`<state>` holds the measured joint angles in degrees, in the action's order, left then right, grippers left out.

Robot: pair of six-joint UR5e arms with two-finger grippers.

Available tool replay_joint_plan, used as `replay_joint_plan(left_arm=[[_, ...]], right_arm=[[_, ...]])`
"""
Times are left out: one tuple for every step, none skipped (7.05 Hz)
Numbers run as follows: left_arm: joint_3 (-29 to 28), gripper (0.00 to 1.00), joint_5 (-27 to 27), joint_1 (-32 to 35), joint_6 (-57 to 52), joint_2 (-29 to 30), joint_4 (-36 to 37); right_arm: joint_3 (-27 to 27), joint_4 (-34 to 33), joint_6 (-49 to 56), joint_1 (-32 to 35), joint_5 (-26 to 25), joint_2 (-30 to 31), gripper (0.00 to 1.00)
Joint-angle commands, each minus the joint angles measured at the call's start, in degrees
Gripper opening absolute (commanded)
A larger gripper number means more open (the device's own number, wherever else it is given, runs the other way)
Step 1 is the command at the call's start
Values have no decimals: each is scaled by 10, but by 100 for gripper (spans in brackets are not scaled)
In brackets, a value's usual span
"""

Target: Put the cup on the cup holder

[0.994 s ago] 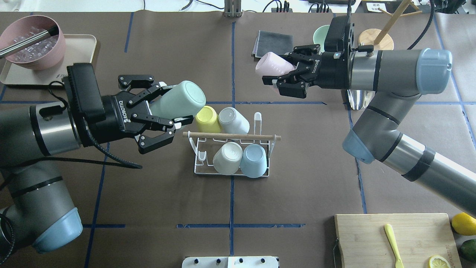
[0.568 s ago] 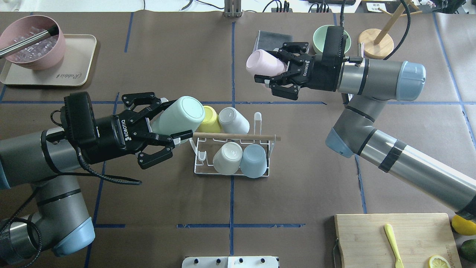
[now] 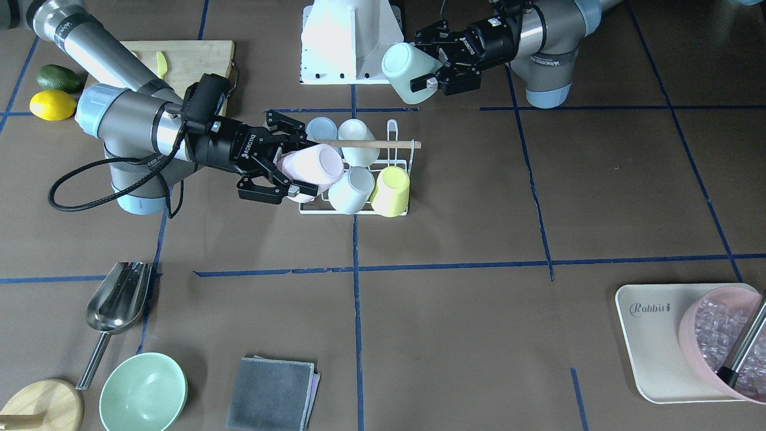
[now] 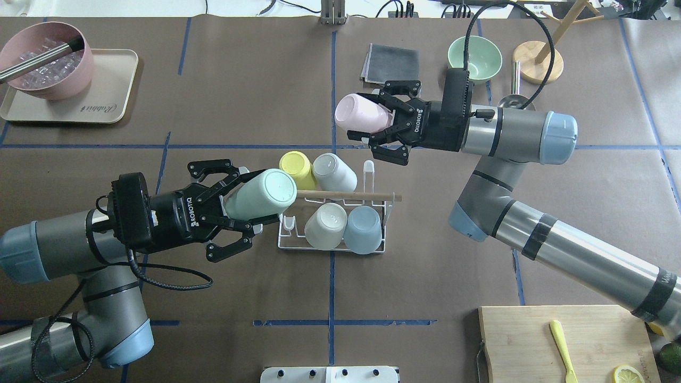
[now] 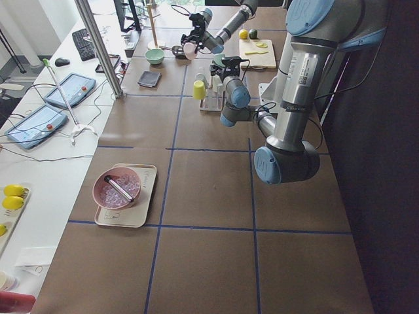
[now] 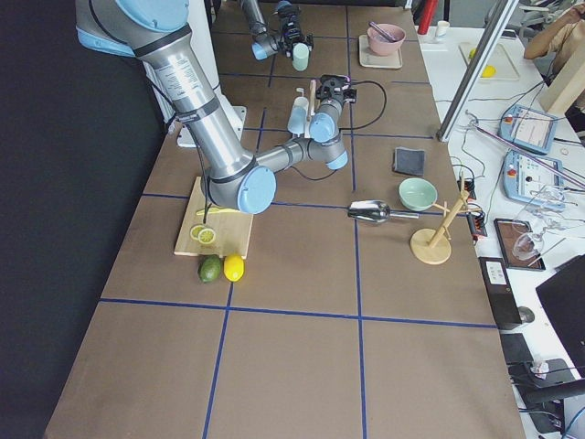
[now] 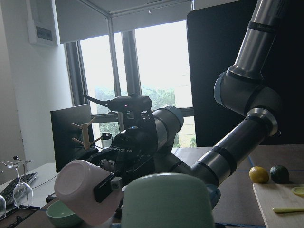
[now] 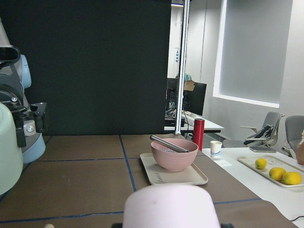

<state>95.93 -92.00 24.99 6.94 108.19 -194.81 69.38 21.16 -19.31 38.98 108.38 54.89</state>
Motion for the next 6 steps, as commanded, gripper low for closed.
replay_joint_plan(left_arm=[[-55, 7, 6, 0, -28, 47, -3], [-65, 7, 11, -1, -28, 50, -2], [-82, 7, 11, -3, -28, 49, -2], [-89, 7, 12, -12, -28, 49, -3], [-91, 7, 12, -20, -28, 49, -9], [-94, 7, 12, -24, -27, 49, -17]], right_arm=[[-14, 1, 18, -16, 1, 0, 0], [-16, 1, 19, -24, 0, 2, 0], [-17, 1, 21, -31, 1, 7, 0], [-18, 3, 21, -35, 1, 10, 0], [-17, 3, 21, -36, 2, 15, 0], [-17, 5, 21, -36, 2, 19, 0]])
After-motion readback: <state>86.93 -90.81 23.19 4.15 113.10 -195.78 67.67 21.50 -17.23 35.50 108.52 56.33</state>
